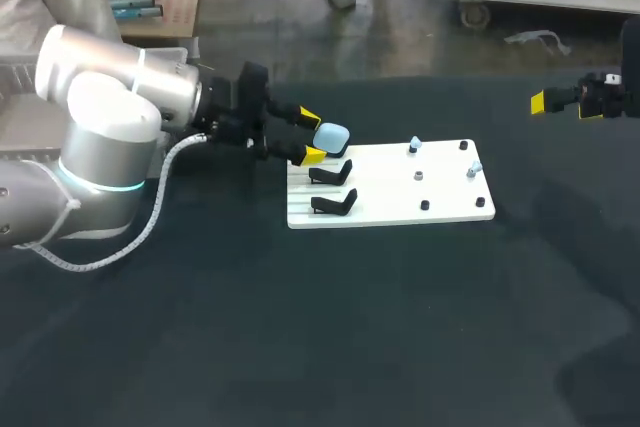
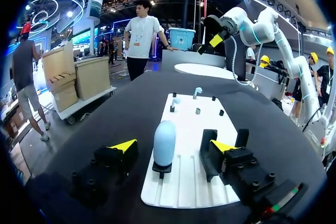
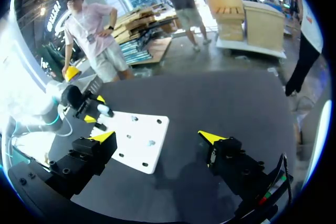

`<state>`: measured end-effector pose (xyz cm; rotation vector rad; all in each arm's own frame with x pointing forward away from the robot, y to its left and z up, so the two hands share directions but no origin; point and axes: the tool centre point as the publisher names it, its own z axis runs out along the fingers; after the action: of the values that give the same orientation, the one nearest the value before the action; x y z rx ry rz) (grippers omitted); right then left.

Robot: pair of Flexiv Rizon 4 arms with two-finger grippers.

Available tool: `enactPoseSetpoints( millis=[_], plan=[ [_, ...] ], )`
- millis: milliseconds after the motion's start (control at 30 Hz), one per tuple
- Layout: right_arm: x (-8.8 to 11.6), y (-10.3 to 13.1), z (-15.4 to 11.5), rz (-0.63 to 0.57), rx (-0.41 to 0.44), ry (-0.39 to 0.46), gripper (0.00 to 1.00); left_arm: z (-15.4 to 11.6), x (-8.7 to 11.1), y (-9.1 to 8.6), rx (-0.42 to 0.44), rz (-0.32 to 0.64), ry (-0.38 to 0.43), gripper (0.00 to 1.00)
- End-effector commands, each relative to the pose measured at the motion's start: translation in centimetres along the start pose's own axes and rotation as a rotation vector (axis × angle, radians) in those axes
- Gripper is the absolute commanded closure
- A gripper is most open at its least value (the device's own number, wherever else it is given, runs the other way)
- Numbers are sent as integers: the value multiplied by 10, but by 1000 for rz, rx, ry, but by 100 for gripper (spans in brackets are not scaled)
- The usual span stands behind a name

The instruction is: Pick up each earbud case from the left stands, insert the matching earbuds, close the lid, and place the case in the box.

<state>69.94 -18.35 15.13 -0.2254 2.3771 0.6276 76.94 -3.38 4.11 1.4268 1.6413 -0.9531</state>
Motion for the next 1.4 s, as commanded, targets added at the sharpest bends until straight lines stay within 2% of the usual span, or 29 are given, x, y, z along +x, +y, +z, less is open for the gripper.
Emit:
enactPoseSetpoints(
  millis=[33, 233, 533, 733, 833, 1000, 1233, 1400],
  plan=[
    [0, -1, 0, -1, -3, -1, 0, 5, 2, 6, 9, -2, -2, 15],
    [0, -1, 0, -1, -3, -1, 0, 10, 4, 7, 19, -10, -4, 31],
    [0, -1, 0, -1, -3, -1, 0, 15, 6, 10, 27, -17, -15, 43],
    [0, -1, 0, -1, -3, -1, 0, 18, 6, 10, 38, -17, -18, 46],
    [0, -1, 0, -1, -3, -1, 0, 20, 6, 10, 42, -16, -19, 44],
    [0, -1, 0, -1, -3, -1, 0, 23, 8, 11, 48, -16, -17, 49],
    [0, -1, 0, -1, -3, -1, 0, 25, 9, 12, 51, -20, -18, 46],
    [0, -1, 0, -1, -3, -1, 0, 24, 9, 12, 51, -20, -22, 51]
  ],
)
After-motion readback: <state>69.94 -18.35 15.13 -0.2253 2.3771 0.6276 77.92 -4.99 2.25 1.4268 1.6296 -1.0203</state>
